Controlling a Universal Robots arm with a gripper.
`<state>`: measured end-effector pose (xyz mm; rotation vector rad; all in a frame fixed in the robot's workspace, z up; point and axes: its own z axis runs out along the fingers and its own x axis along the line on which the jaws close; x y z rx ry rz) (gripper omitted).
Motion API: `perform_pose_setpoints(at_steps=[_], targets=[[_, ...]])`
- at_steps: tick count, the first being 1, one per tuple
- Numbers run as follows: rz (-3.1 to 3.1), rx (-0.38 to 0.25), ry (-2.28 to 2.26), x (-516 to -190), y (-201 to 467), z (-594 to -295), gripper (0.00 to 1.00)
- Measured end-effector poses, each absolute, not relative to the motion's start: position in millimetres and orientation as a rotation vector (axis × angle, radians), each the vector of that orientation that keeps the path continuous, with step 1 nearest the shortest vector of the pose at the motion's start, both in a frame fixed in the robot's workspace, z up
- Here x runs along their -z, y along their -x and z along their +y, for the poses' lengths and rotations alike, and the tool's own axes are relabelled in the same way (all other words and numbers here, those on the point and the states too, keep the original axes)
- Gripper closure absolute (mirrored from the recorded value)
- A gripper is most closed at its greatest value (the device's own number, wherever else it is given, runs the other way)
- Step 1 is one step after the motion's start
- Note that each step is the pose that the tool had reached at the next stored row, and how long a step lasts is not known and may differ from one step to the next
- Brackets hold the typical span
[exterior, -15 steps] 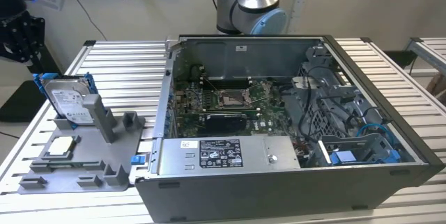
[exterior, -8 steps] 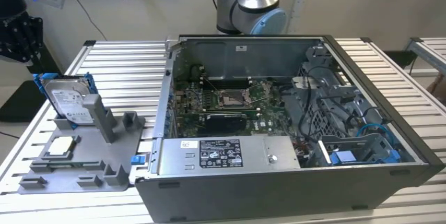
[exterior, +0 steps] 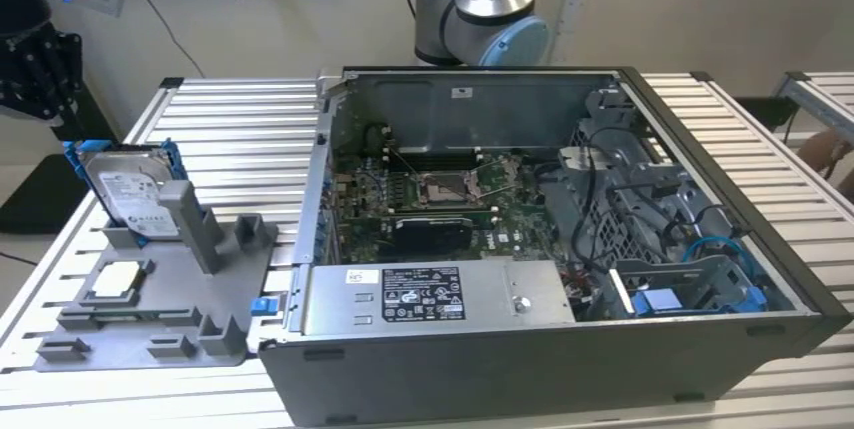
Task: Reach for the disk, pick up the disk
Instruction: 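Pick up the disk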
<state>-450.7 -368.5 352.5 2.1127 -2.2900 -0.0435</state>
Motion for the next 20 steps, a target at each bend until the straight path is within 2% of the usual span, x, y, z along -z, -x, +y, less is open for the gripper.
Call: perform_pose_setpoints(at_steps=[18, 19, 20], targets=[[-2.251, 0.029, -2.168, -346, 441, -365, 1.0], [-2.251, 0.029, -2.168, -346, 441, -365, 0.0], [-2.251, 0.029, -2.168, -346, 440, -365, 0.0]])
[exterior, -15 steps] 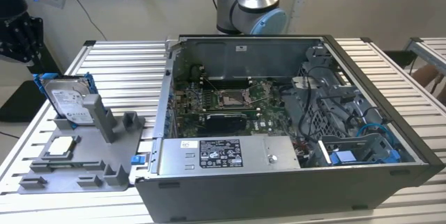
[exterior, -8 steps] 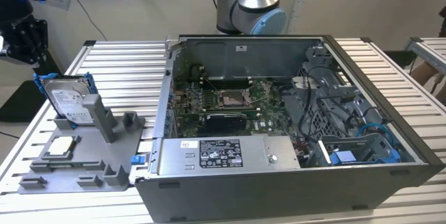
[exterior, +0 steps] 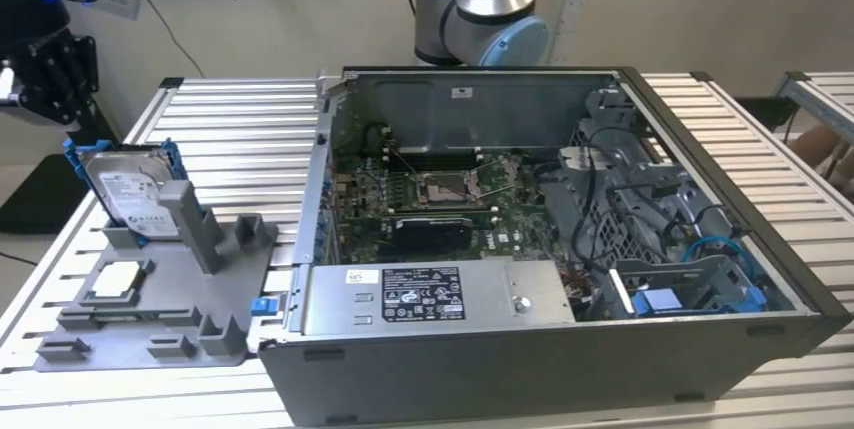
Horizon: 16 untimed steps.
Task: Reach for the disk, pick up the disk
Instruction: 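Pick up the disk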
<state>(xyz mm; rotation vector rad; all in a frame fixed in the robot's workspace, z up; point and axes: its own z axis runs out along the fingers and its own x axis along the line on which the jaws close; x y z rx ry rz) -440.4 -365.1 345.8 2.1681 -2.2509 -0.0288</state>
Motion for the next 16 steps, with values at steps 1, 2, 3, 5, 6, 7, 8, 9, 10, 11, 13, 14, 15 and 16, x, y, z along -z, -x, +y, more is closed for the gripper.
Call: perform_pose_setpoints(at_steps=[1, 2, 3, 5, 6, 7, 8, 9, 10, 11, 13, 14, 15, 16], targets=[[-2.251, 0.029, -2.168, -346, 440, -365, 0.0], [-2.251, 0.029, -2.168, -346, 440, -365, 0.0], [-2.251, 0.029, -2.168, -346, 440, -363, 0.0], [-2.251, 0.029, -2.168, -345, 440, -360, 0.0], [-2.251, 0.029, -2.168, -344, 440, -358, 0.0], [-2.251, 0.029, -2.168, -343, 440, -356, 0.0], [-2.251, 0.029, -2.168, -341, 440, -354, 0.0], [-2.251, 0.028, -2.168, -340, 440, -353, 0.0], [-2.251, 0.028, -2.168, -338, 440, -352, 0.0], [-2.251, 0.029, -2.168, -336, 440, -350, 0.0], [-2.251, 0.029, -2.168, -332, 440, -347, 0.0], [-2.251, 0.029, -2.168, -330, 440, -345, 0.0], [-2.251, 0.028, -2.168, -329, 440, -344, 0.0], [-2.251, 0.028, -2.169, -327, 440, -343, 0.0]])
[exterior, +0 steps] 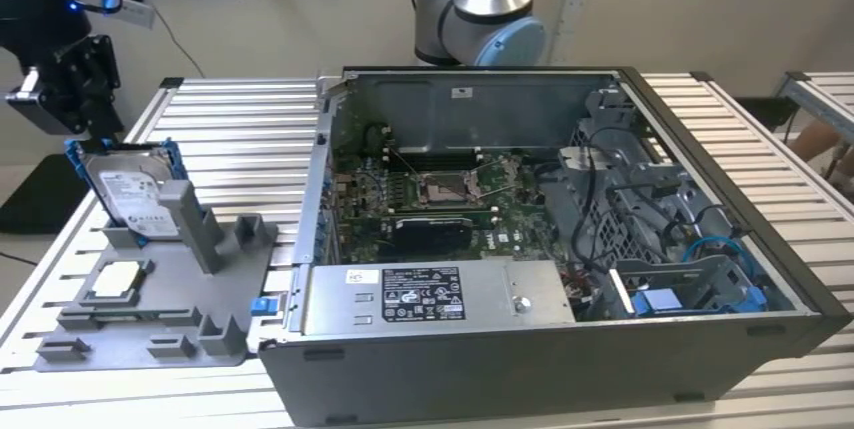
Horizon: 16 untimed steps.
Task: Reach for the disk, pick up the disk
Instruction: 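Pick up the disk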
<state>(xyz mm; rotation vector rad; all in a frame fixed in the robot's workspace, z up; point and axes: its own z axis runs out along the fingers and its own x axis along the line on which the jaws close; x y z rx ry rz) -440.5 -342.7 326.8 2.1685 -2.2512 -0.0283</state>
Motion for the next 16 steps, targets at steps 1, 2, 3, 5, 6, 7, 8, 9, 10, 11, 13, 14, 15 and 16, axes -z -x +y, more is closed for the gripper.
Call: perform_pose_setpoints(at_steps=[1, 2, 3, 5, 6, 7, 8, 9, 10, 11, 13, 14, 15, 16], targets=[[-2.251, 0.028, -2.168, -325, 442, -342, 0.0], [-2.251, 0.028, -2.168, -323, 443, -342, 0.0], [-2.251, 0.027, -2.168, -322, 445, -342, 0.0], [-2.252, 0.025, -2.17, -318, 449, -342, 0.0], [-2.253, 0.025, -2.17, -316, 450, -342, 0.0], [-2.253, 0.024, -2.17, -314, 450, -342, 0.0], [-2.253, 0.024, -2.171, -312, 450, -342, 0.0], [-2.253, 0.023, -2.171, -312, 450, -342, 0.0], [-2.253, 0.023, -2.17, -312, 450, -342, 0.0], [-2.253, 0.024, -2.17, -313, 450, -342, 0.0], [-2.252, 0.025, -2.169, -319, 450, -342, 0.0], [-2.252, 0.026, -2.169, -321, 450, -342, 0.0], [-2.252, 0.027, -2.169, -322, 450, -343, 0.0], [-2.251, 0.028, -2.168, -323, 450, -343, 0.0]])
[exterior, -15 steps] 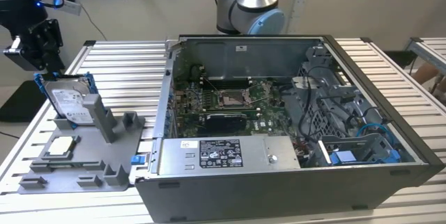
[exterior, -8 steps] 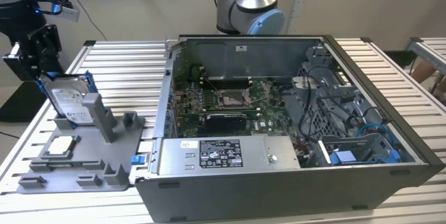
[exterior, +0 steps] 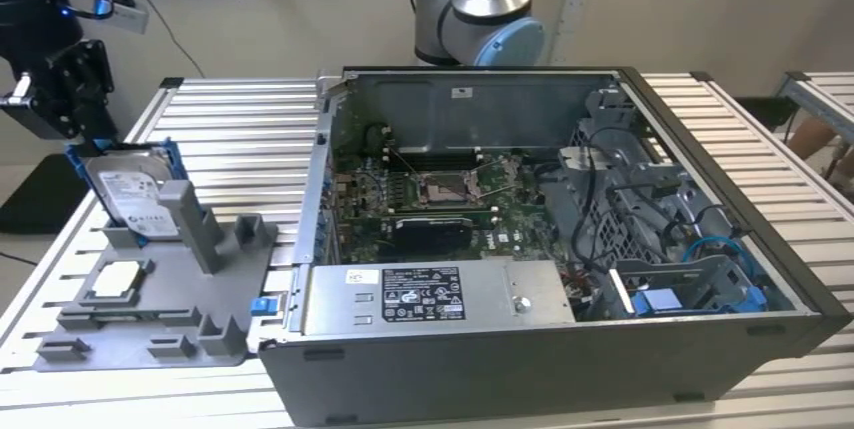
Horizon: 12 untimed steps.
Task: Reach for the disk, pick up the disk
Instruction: 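Pick up the disk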
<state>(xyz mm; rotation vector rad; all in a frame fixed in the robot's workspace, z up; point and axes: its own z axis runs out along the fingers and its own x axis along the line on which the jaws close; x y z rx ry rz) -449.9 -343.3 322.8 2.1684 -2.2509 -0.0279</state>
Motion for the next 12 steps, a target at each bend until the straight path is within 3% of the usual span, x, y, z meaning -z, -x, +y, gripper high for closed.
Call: perform_pose_setpoints(at_steps=[12], targets=[[-2.248, 0.031, -2.165, -314, 449, -351, 0.0]])
